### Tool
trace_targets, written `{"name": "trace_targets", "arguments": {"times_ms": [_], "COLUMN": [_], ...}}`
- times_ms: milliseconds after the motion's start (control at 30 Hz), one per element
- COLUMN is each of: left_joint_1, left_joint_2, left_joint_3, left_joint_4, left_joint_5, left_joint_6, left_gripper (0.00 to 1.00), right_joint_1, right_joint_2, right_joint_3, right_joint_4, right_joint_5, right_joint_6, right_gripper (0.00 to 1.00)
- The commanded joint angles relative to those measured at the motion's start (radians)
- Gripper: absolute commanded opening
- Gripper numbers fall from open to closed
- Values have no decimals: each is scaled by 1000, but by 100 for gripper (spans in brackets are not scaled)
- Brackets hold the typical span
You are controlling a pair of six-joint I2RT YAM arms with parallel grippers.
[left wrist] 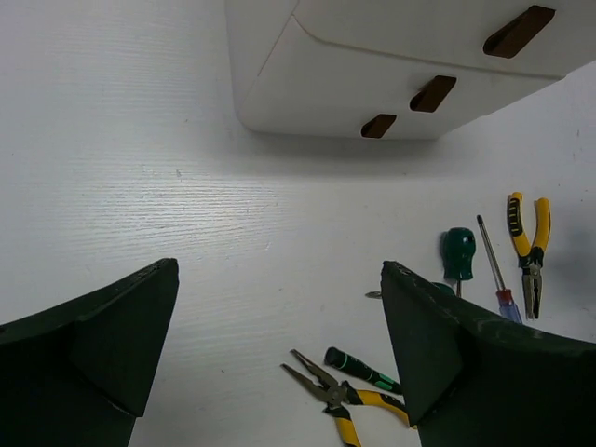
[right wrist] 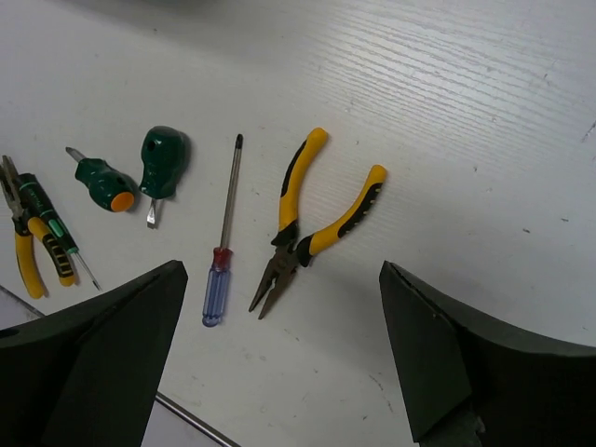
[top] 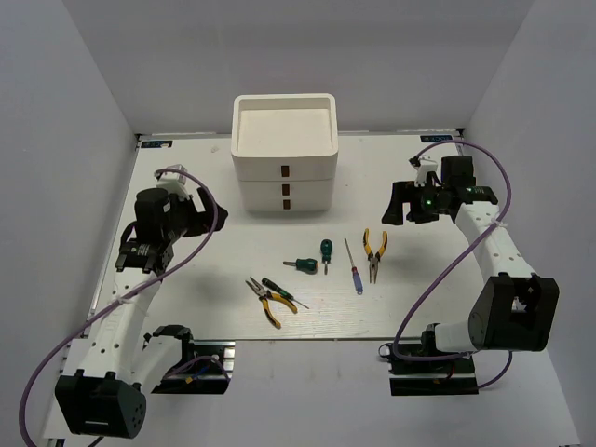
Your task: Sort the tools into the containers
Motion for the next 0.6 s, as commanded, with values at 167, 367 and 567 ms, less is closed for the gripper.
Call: {"name": "trace_targets", "arguments": {"times_ms": [167, 367, 567], "left_joint_1": [-4, -13, -60], "left_joint_2": [15, 98, 207], "left_joint_3": [-7, -7, 14], "left_joint_4": [41, 110, 205], "left_joint_5": [78, 183, 264], "left_joint_6": [21, 41, 86], "left_gripper": [100, 0, 7], "right_joint_1": [-1, 1, -2], "right_joint_2": [12, 38, 101], "right_joint_3": [18, 26, 49], "right_joint_4": [-48, -114, -132], "right_joint_5": [-136, -261, -345], "right_joint_6": [-112, -220, -175], "right_gripper": [90, 5, 47]}}
